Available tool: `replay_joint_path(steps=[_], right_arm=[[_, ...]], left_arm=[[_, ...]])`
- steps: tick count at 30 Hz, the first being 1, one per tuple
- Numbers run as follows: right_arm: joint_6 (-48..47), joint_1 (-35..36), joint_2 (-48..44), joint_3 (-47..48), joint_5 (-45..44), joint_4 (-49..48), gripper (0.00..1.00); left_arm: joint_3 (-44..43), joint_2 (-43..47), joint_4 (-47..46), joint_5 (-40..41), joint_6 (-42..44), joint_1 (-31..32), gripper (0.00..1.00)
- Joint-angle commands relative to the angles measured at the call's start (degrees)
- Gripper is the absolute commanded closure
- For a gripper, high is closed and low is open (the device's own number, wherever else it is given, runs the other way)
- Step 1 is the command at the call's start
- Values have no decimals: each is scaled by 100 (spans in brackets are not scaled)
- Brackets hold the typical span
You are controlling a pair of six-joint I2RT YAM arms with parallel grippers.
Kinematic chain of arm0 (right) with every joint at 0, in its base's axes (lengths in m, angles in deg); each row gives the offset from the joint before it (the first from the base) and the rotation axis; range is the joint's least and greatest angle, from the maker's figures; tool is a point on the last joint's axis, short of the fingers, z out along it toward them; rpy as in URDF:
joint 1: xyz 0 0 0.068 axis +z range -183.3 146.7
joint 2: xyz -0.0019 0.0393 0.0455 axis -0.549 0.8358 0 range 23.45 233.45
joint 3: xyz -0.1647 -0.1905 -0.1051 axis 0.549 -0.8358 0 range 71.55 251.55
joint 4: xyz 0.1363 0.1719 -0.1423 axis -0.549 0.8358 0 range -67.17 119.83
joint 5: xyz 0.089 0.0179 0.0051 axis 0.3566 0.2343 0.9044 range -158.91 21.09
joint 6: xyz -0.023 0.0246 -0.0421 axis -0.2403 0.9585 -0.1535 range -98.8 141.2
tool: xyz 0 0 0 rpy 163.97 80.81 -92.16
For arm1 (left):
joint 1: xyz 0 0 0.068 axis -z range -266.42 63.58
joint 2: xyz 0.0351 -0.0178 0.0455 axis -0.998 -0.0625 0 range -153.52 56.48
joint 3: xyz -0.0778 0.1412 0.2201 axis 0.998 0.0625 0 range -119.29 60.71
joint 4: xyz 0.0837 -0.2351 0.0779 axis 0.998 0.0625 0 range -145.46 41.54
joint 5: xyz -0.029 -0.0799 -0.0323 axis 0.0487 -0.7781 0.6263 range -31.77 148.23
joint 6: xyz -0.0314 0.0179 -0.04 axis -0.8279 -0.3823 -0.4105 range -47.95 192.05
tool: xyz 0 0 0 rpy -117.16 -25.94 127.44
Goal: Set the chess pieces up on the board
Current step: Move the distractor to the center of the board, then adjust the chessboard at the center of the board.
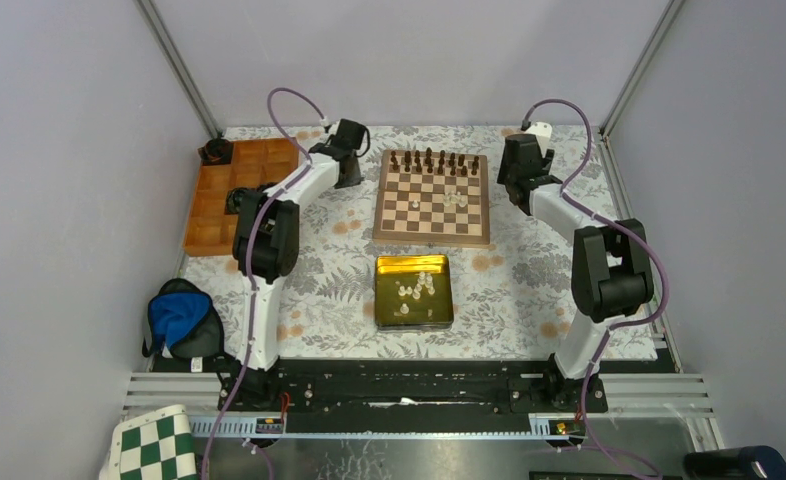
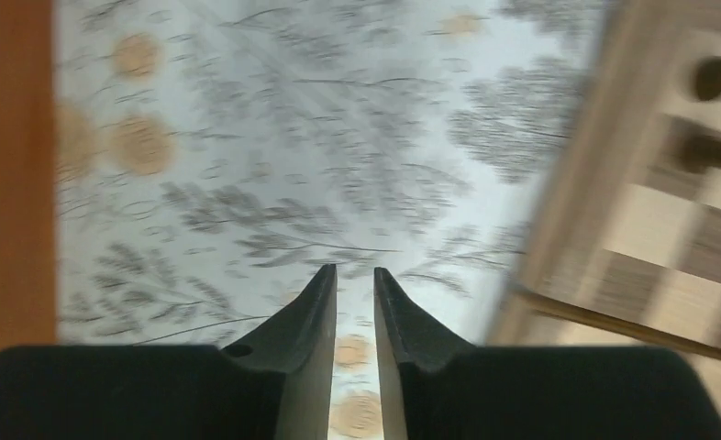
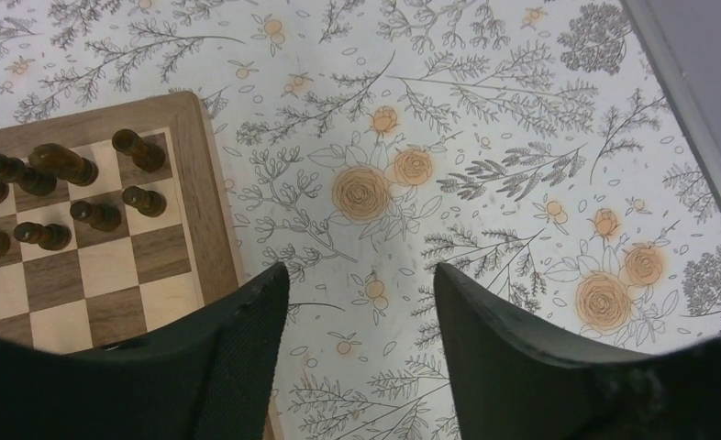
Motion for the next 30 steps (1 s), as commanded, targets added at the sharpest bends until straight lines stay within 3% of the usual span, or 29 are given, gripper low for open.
replay_joint_path(steps=[1,5,13,30], right_arm=[[142,-149,9,-37,236,-30,40],[213,-207,118,-30,424,35,53],[397,-210,587,347,1091,285,75],[743,-210,1354,949,1762,565,84]], left_arm=[[-474,-224,17,-936,-224,36,72],[-730,-416,11,-1420,-372,42,75],[-851,-712,7,-1636,-498,42,83],[-408,-668,-257,-2210,-599,212,90]])
